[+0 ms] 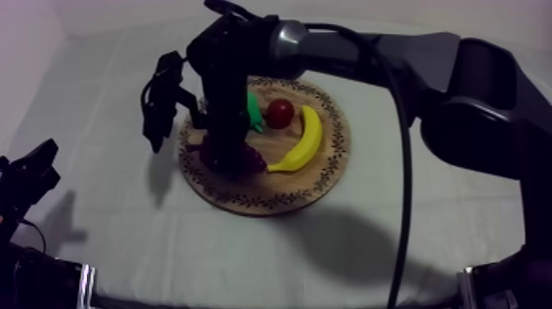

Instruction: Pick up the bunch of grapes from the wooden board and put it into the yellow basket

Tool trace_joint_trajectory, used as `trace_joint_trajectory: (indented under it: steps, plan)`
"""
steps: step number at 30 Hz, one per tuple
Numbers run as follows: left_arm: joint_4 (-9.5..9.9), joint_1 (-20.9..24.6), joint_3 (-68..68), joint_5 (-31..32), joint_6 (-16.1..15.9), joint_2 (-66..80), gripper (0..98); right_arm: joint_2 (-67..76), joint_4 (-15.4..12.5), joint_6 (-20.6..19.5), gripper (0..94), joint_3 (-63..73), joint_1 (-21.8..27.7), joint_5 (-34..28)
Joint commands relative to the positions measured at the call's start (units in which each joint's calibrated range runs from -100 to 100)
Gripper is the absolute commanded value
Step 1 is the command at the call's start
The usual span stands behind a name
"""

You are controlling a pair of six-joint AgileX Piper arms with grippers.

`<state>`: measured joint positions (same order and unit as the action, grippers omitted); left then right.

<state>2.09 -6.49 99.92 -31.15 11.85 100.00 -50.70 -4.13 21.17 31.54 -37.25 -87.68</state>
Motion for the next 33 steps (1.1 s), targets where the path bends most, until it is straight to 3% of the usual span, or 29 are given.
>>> trace_joint_trajectory:
  steps: [1,18,33]
  plan:
    - [0.04,0.0,0.0,0.0,0.0,0.0,0.1,-0.6,0.0,0.1,66.2,0.4,-0.1,-0.2]
    - [0.04,0.0,0.0,0.0,0.0,0.0,0.1,-3.1,0.7,0.4,35.4,2.5,1.0,1.8]
    - [0.04,0.0,0.0,0.0,0.0,0.0,0.1,20.4,2.6,2.0,33.6,-12.8,3.9,7.0]
